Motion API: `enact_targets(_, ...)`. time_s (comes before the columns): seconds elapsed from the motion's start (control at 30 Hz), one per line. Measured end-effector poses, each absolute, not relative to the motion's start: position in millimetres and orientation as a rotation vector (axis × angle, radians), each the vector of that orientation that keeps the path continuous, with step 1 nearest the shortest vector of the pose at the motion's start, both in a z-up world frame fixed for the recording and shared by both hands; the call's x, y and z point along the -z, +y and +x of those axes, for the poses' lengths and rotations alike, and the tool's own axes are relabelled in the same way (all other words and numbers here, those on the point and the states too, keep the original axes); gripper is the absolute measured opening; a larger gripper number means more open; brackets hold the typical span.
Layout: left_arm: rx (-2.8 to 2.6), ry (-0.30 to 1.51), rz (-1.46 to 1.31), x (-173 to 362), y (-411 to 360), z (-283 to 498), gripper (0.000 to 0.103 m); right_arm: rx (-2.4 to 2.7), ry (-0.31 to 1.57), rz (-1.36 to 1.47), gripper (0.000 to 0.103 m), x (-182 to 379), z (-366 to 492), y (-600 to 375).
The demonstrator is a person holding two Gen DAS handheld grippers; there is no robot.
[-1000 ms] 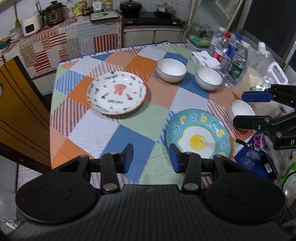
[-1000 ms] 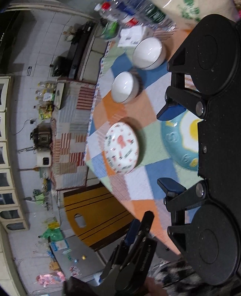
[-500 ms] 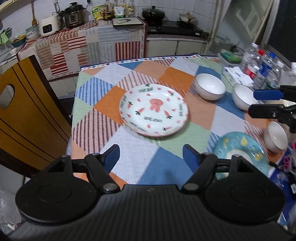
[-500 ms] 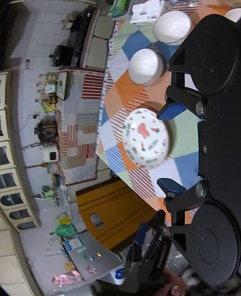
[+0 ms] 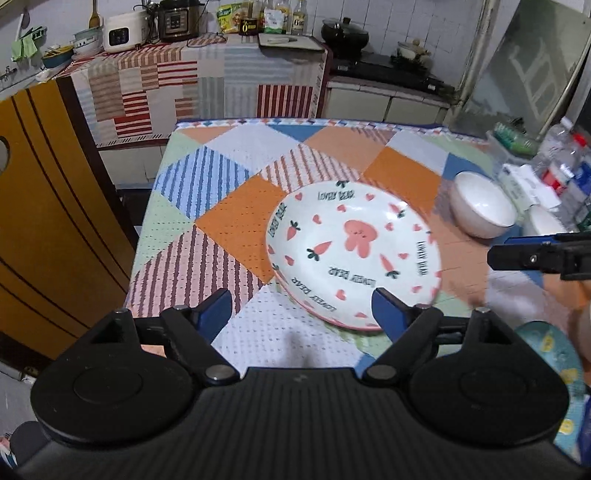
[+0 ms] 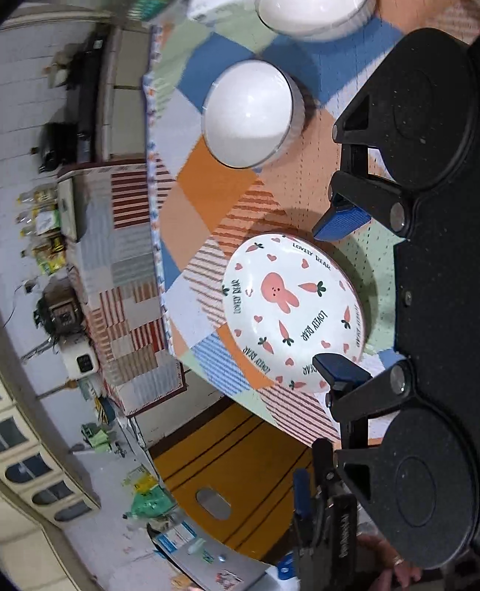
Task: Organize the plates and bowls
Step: 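Move the right gripper to the Lovely Bear bunny plate rim and close, then carry the bunny plate onto the egg plate stack and open the right gripper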
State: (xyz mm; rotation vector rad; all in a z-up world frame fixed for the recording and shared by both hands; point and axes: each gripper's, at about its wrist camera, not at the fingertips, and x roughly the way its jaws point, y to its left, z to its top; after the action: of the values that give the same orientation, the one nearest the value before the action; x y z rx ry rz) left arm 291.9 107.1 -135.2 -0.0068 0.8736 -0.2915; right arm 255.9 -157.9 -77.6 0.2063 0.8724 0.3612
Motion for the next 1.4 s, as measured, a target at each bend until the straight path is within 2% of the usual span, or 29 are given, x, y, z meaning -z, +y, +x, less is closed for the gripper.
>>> enact_targets(0.2, 0.309, 0.962, -0.089, 169.2, 102.8, 325.9, 0.080, -0.344, 0.921, 0.230, 0.068, 116.2, 286.2, -159.6)
enact_targets(0.37, 0.281, 0.987, -0.089, 188.4, 95.5, 343.9, 0.075, -0.330, 0.947, 0.214, 0.053, 145.9, 303.2, -158.1)
enact_targets(0.4, 0.279, 0.991, -0.087, 191.5, 94.0, 346.2, 0.071, -0.333, 0.949, 0.216, 0.051, 149.7, 305.3, -157.9)
enact_targets(0.57, 0.278, 1.018, -0.069, 202.8, 89.2, 352.4, 0.057, -0.334, 0.962, 0.229, 0.025, 157.6, 312.9, -160.1)
enact_targets(0.63, 0.282, 1.029, -0.049, 207.3, 86.8, 354.5, 0.043, -0.340, 0.960, 0.249, 0.017, 159.1, 315.8, -162.4)
enact_targets(0.67, 0.289, 1.026, -0.054, 208.7, 86.8, 355.0, 0.042, -0.341, 0.961, 0.254, 0.017, 159.4, 316.8, -162.5)
enact_targets(0.73, 0.302, 1.024, -0.076, 210.0, 86.9, 356.3, 0.031, -0.337, 0.961, 0.253, 0.017, 160.3, 318.2, -161.1)
enact_targets(0.9, 0.288, 1.013, -0.077, 210.1, 84.5, 354.8, 0.029, -0.346, 0.975, 0.320, 0.020, 171.7, 322.9, -160.7)
enact_targets(1.0, 0.298, 1.033, -0.070, 204.2, 85.7, 350.3, 0.028, -0.373, 0.967, 0.245, 0.020, 167.2, 314.6, -155.1)
enact_targets(1.17, 0.367, 1.034, -0.049, 184.6, 81.7, 330.2, 0.025, -0.375, 0.988, 0.243, 0.021, 151.0, 294.2, -162.2)
enact_targets(1.4, 0.430, 0.983, -0.005, 142.1, 62.9, 292.0, 0.025, -0.367, 0.925, 0.260, 0.021, 116.6, 252.9, -185.4)
